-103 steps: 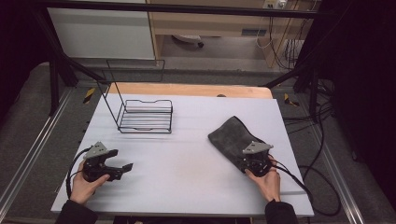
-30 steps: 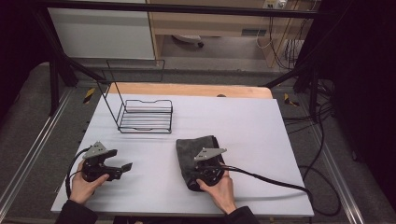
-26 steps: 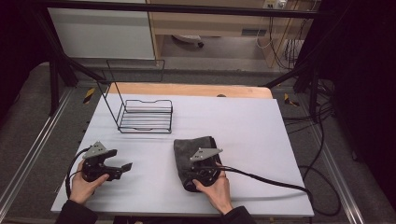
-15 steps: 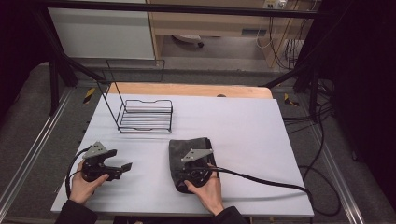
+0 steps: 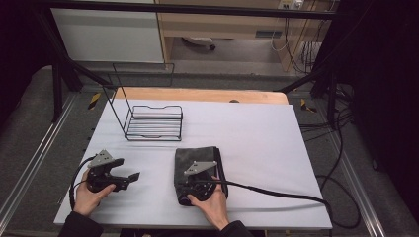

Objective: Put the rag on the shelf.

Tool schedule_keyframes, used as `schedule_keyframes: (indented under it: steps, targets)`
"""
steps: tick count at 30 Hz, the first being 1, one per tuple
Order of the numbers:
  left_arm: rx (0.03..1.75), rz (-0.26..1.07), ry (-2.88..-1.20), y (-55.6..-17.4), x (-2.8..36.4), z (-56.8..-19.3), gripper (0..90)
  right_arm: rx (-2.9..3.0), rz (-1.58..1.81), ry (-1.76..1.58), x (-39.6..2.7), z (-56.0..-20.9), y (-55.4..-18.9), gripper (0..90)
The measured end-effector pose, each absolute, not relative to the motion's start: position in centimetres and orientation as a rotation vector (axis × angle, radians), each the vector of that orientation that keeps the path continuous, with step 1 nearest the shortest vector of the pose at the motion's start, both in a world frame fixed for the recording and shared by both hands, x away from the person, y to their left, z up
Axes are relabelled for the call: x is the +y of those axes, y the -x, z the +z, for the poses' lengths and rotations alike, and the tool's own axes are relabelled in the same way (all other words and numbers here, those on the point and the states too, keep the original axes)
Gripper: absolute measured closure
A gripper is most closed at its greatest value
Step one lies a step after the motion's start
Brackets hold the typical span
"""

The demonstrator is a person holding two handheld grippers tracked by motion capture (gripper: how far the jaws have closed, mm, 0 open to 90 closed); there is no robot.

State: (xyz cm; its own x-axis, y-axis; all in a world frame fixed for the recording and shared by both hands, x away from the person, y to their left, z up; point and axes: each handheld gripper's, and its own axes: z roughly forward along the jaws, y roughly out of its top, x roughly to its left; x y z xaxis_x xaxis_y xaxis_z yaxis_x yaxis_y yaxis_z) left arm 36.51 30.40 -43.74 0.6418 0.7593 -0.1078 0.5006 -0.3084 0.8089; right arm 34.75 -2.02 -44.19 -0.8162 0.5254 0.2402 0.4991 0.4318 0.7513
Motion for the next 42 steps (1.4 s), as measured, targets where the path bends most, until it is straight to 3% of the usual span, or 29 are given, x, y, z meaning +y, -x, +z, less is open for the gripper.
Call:
schedule_keyframes:
  steps: [6, 15, 17, 24, 28, 32, 42]
  targets:
    - [0.987, 0.364, -1.980, -36.5, 30.4, -43.8, 10.0, 2.618, 1.419, -0.906, -2.5, -43.0, -34.9, 51.0]
    - [1.000, 0.357, -1.979, -36.6, 30.4, -43.8, 9.2, 2.486, 1.390, -0.999, -7.5, -41.3, -37.0, 27.8]
    - [1.005, 0.355, -1.978, -36.6, 30.4, -43.8, 9.1, 2.469, 1.371, -1.028, -9.0, -41.5, -37.2, 31.5]
    - [1.006, 0.352, -1.983, -36.6, 30.3, -43.9, 9.1, 2.525, 1.287, -1.098, -12.4, -43.3, -35.5, 63.5]
    - [1.004, 0.350, -1.989, -36.6, 30.2, -43.9, 9.2, 2.543, 1.270, -1.132, -12.9, -44.5, -34.7, 70.1]
    - [1.006, 0.351, -1.985, -36.6, 30.2, -43.8, 9.2, 2.530, 1.280, -1.140, -13.0, -44.5, -34.6, 85.1]
    - [1.015, 0.344, -1.985, -36.7, 30.1, -43.9, 9.4, 2.450, 1.282, -1.169, -15.0, -43.5, -34.6, 87.8]
